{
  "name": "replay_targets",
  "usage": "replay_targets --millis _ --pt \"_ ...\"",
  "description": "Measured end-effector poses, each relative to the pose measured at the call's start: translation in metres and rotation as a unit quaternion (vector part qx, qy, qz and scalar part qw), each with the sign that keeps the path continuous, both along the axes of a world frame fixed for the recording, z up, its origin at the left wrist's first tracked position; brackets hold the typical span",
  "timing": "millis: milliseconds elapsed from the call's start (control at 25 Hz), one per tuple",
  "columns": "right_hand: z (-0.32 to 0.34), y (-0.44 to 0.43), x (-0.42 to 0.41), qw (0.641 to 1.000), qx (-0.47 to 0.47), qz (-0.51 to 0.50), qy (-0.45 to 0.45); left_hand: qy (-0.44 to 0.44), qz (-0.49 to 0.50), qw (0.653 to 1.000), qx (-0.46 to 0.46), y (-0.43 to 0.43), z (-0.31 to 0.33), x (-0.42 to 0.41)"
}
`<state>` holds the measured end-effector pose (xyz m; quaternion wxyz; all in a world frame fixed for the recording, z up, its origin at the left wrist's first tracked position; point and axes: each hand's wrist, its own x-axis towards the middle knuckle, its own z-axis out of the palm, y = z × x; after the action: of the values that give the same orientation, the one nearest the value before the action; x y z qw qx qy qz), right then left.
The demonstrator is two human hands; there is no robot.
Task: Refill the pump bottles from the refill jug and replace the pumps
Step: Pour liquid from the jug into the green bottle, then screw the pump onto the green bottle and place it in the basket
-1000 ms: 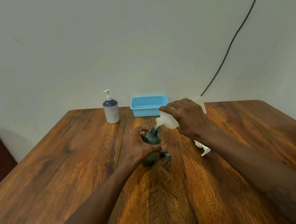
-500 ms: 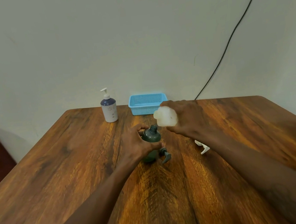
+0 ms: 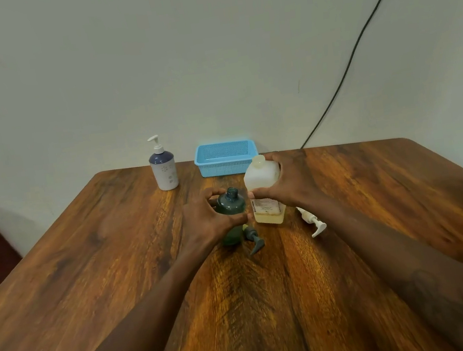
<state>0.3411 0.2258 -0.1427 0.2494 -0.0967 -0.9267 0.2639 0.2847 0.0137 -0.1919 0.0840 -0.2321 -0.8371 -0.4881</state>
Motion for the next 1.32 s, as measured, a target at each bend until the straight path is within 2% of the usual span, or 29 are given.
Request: replay_targets --millis 360,480,640,760,840,920,960,1080,1200,1320 --pt "0.003 0.022 -0.002 0.989 -0.079 0.082 -0.092 0.003 -0.004 1.0 0.023 -0.002 0.005 -0.002" --pt "0.013 0.009 0.003 0.994 -0.011 0.088 -0.068 0.006 -0.003 1.0 0.025 -0.008 0.005 -0.001" --pt "0.014 -0.017 -0.007 0.987 0.095 0.132 0.01 0.008 0.008 1.0 0.028 -0.02 0.001 -0.001" --pt "0.008 -0.029 -0.015 0.974 0.134 0.181 0.037 0.008 0.025 0.999 0.035 -0.03 0.001 -0.003" --pt "0.005 -0.035 -0.015 0.969 0.125 0.21 0.032 0.009 0.036 0.998 0.044 -0.039 0.001 -0.004" --pt "0.002 -0.04 -0.012 0.958 0.16 0.234 -0.04 0.006 0.046 0.998 0.047 -0.047 0.001 -0.005" --pt "0.001 -0.044 -0.011 0.945 0.208 0.236 -0.087 0.004 0.049 0.998 0.047 -0.051 0.0 -0.006" --pt "-0.001 -0.055 -0.012 0.883 0.344 0.24 -0.212 0.007 0.056 0.997 0.046 -0.058 -0.001 -0.006" --pt "-0.009 -0.062 -0.011 0.838 0.359 0.277 -0.302 0.01 0.063 0.997 0.045 -0.061 -0.002 -0.005" --pt "-0.019 -0.061 -0.01 0.834 0.348 0.288 -0.316 0.013 0.066 0.997 0.048 -0.063 -0.002 -0.003"
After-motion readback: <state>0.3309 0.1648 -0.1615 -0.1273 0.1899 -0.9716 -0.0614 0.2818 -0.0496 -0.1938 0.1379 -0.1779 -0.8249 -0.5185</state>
